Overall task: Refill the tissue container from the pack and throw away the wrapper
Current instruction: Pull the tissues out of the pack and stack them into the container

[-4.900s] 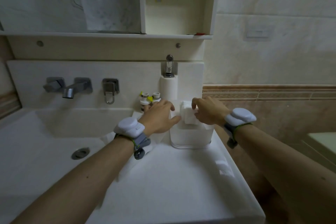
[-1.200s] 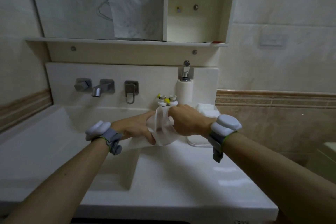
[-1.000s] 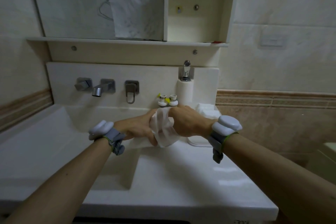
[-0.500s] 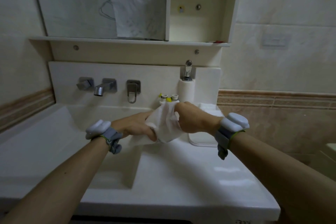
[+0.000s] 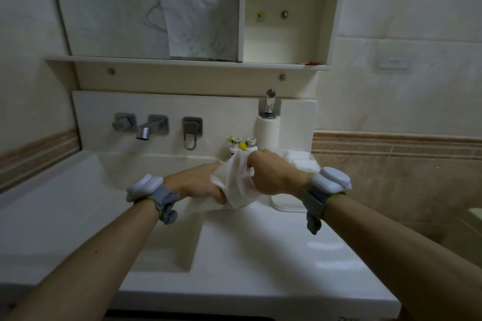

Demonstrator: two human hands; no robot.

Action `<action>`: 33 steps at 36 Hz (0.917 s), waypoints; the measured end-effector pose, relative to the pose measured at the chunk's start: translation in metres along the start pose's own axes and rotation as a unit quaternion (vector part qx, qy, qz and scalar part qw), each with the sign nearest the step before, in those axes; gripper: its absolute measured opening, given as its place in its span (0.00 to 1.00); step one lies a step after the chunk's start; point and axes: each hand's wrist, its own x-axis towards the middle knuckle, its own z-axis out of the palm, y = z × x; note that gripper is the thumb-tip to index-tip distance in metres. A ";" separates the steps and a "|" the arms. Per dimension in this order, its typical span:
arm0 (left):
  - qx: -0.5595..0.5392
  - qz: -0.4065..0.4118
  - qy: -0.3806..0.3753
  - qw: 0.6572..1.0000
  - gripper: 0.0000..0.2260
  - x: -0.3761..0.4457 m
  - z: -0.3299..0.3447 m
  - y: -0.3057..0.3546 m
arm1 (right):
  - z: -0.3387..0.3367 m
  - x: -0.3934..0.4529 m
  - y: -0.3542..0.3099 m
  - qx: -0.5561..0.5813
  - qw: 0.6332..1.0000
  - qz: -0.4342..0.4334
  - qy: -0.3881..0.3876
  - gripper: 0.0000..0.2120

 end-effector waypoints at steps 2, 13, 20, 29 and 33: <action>-0.001 -0.001 -0.002 1.000 0.31 -0.001 -0.001 0.000 | -0.001 0.000 0.002 0.021 1.000 -0.001 0.005 0.14; -0.011 -0.030 0.045 0.998 0.24 0.002 -0.004 -0.006 | -0.018 -0.007 0.025 0.102 0.993 -0.022 0.058 0.07; -0.004 -0.033 0.057 0.998 0.21 0.002 -0.002 0.001 | -0.023 -0.010 0.038 0.136 0.985 -0.003 0.110 0.13; 0.021 -0.059 0.076 0.995 0.22 -0.002 -0.008 0.000 | -0.018 -0.009 0.050 0.130 0.975 0.042 0.178 0.19; 0.038 -0.081 0.085 0.992 0.20 -0.003 -0.008 -0.002 | -0.020 -0.008 0.054 0.149 0.965 0.080 0.200 0.14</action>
